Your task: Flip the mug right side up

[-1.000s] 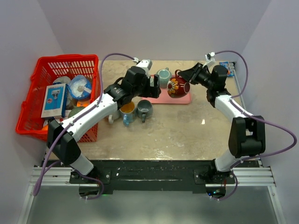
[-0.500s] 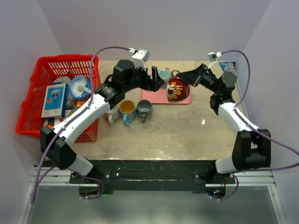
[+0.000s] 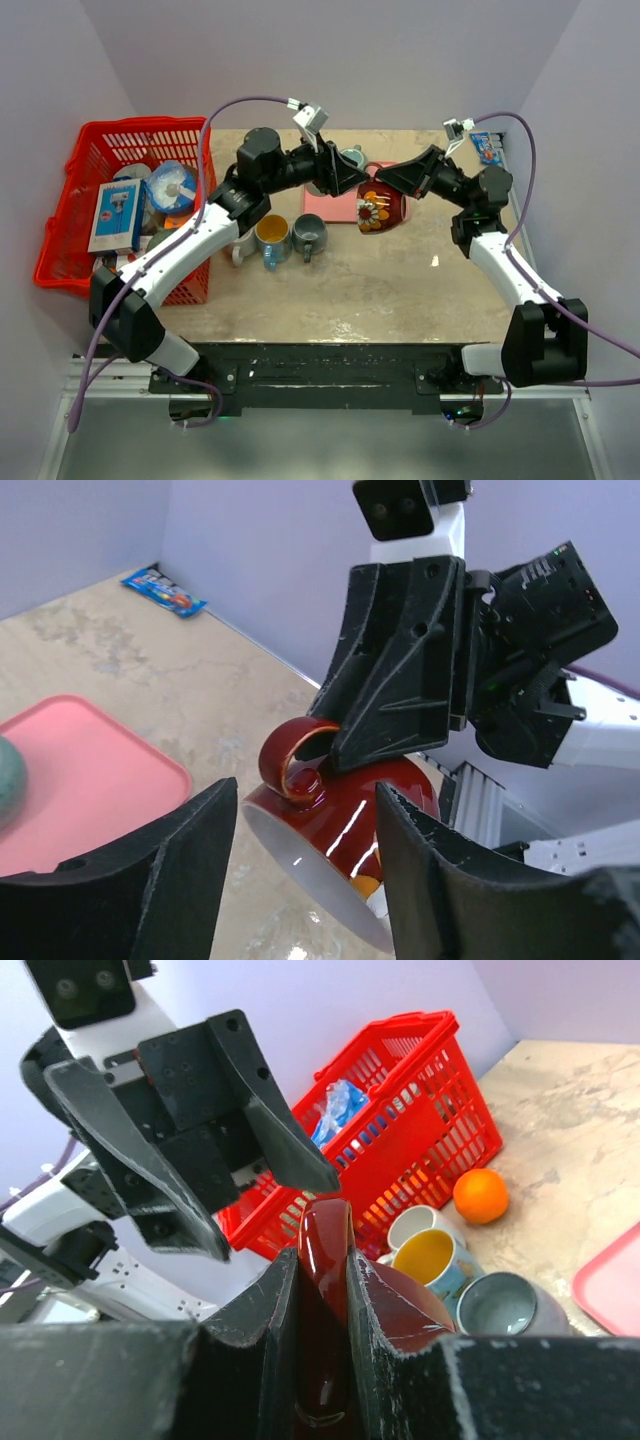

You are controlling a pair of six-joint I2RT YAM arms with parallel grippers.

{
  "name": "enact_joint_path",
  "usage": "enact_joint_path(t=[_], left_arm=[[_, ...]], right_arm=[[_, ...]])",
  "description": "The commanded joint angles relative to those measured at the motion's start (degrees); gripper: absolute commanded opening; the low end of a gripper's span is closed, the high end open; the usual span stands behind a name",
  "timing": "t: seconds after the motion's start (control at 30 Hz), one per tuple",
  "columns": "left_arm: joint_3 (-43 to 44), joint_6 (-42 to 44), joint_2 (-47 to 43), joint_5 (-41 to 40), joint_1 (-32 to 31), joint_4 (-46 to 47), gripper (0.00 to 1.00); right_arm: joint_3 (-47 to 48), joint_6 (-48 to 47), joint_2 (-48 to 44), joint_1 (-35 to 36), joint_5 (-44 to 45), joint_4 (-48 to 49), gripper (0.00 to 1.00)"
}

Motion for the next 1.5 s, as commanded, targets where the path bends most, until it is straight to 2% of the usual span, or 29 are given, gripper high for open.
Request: enact_joint_path(t=[0.0,0.3,0.7,0.73,0.83,0.87,1.07,1.27,1.3,1.33,1.4,1.43,1.47], left_arm=[[-0.8,-2.2,1.5,8.2,0.4,6.7,0.54],[-1.1,-2.4,2.9,11.6,0.4,8.7,0.34],[-0.6,-2.4,4.8,15.9,0.3,8.5,0.33],[-0.6,-2.4,4.8,16.2,0.4,8.8,0.31],[-0.7,-2.1,4.6,17.1,0.4,9.0,0.11],[-0.7,-2.0,4.5,17.0,0.3,8.9,0.00],[-1.1,0.2,3.1,13.5,0.4,6.2,0.00],[-1.1,4.6,1.7,6.5,0.3,0.2,0.00],[-1.2,4.9,1.4,5.8,0.4,-1.1,0.00],[-1.4,5.2,1.2,4.9,0.4,-1.4,0.00],[-2.0,5.4,0.7,4.0,0.3,-2.1,0.00],[-2.2,5.6,0.6,3.9,0.4,-2.2,0.00],[-2.3,5.7,0.4,3.2,0.3,-2.4,0.00]], right_arm=[[-0.3,5.4,-2.0,0.7,-0.5,9.1,0.00],[-0.8,9.3,-1.6,1.3,-2.4,14.4,0.00],[-0.4,8.6,-1.1,3.1,-3.9,15.1,0.00],[-0.3,8.5,-0.9,3.2,-4.2,15.0,0.00],[-0.2,7.8,-0.6,3.4,-4.3,14.0,0.00],[-0.3,7.3,-0.6,3.5,-4.3,13.8,0.00],[-0.2,2.3,0.5,3.5,-3.4,7.7,0.00],[-0.1,-7.8,1.9,3.4,1.3,-5.3,0.00],[-0.1,-9.3,1.9,3.5,3.0,-8.9,0.05],[-0.1,-10.6,1.8,3.5,4.0,-10.3,0.20],[-0.6,-13.5,1.7,3.5,6.4,-12.8,0.34],[-0.8,-14.4,1.4,3.4,7.3,-13.6,0.49],[-1.4,-16.0,1.2,3.5,8.0,-14.3,0.53]])
